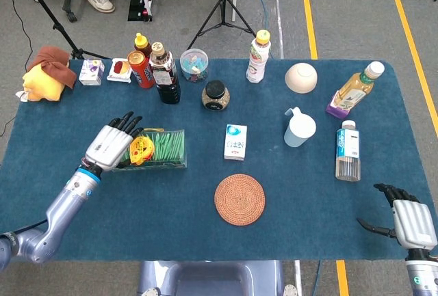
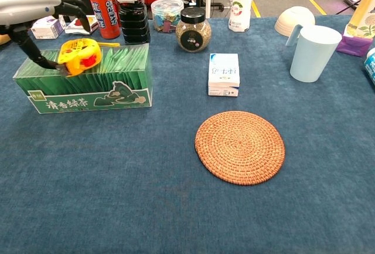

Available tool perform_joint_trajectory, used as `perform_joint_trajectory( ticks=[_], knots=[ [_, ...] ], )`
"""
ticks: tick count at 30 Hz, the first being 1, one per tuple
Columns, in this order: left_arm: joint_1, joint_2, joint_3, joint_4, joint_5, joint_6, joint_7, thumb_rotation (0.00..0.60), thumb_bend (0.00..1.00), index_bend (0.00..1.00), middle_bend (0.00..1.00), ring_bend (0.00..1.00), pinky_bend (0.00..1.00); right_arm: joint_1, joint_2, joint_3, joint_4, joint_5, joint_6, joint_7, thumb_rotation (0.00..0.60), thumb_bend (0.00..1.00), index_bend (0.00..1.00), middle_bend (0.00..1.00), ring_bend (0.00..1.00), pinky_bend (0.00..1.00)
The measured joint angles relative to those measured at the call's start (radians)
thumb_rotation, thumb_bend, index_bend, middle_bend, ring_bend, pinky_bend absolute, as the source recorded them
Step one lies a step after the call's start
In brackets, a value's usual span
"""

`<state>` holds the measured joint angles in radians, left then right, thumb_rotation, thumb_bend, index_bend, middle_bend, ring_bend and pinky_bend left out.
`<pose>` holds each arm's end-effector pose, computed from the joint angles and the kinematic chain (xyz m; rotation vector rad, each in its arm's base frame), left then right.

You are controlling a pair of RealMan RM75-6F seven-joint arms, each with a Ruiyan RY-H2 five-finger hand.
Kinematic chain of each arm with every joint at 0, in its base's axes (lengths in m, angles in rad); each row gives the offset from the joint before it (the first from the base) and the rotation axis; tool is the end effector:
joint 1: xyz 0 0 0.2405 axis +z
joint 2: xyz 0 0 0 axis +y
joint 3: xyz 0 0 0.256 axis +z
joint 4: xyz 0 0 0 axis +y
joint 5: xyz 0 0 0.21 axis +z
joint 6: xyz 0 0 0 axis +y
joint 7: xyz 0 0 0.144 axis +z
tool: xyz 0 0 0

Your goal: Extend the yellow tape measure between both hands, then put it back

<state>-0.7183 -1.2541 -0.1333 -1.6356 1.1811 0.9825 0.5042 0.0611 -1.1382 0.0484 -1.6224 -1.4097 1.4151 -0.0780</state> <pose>-0.1689 0.3450 0.0673 -1.9188 -0.6004 -0.7426 -0.3271 -0.1718 0.1471 1.3532 -0.9755 0.7662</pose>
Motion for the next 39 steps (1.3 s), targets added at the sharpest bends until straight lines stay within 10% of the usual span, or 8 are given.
perform_joint_trajectory(
  ticks=[39],
  knots=[
    [-0.097,-0.027,-0.027,0.036,-0.132,-0.095,-0.043,0.6,0.16,0.22,0.11,0.02,0.2,0.003,-0.012,0.002,0.014,-0.009,-0.009,0.027,0.361,0.14,0.24,0.3,0.3,0.37]
  ],
)
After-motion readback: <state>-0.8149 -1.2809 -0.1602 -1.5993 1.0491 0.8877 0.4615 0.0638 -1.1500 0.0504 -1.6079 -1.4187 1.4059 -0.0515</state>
